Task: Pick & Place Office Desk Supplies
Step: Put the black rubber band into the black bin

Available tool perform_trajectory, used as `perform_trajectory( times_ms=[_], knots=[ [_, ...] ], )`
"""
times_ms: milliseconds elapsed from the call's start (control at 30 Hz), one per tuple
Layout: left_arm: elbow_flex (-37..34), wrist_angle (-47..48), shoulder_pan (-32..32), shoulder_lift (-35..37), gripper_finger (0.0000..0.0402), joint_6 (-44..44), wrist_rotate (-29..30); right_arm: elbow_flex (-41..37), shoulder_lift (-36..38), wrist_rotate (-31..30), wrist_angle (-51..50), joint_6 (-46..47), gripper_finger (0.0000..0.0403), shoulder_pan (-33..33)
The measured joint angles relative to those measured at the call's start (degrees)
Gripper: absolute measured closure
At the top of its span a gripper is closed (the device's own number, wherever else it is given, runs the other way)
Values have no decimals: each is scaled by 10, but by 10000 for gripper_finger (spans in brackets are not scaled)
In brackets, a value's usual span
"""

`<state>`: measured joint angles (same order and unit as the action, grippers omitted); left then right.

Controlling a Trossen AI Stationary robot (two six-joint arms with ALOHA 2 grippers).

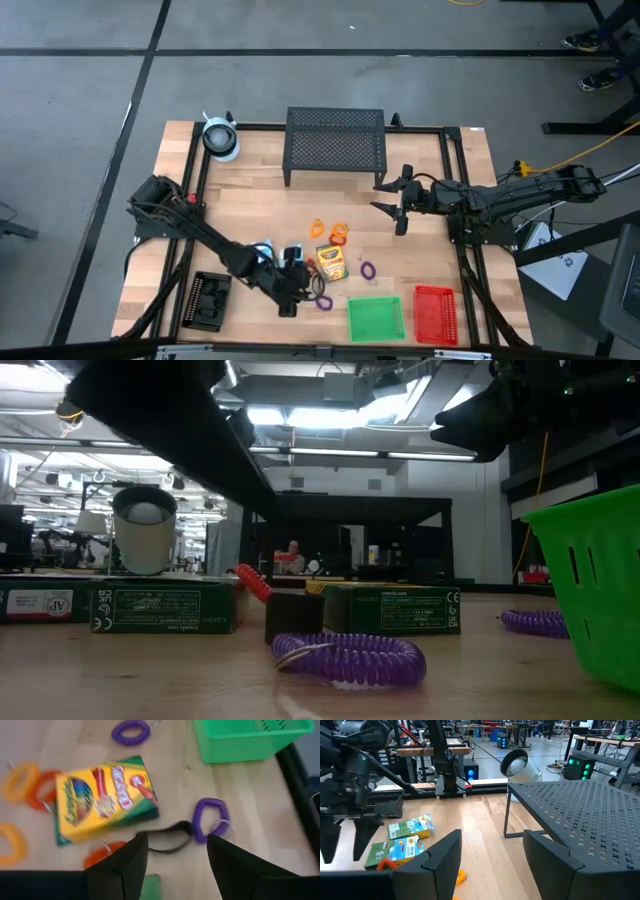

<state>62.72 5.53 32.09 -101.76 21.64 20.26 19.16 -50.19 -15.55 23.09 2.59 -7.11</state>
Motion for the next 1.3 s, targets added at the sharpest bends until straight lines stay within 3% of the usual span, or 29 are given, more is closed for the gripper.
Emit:
perform_trajectory(
  times_ms=[433,567,767,1300],
  knots=[
    [78,71,-33,-28,203,-84,-82,0,0,0,0,0,188,0],
    [145,163,-33,-81,203,-107,-107,0,0,0,0,0,188,0],
    [233,287,-38,-146,203,-147,-95,0,0,2,0,0,188,0],
    [255,288,-47,-176,203,-190,-112,0,0,1,-4,0,188,0]
  ],
)
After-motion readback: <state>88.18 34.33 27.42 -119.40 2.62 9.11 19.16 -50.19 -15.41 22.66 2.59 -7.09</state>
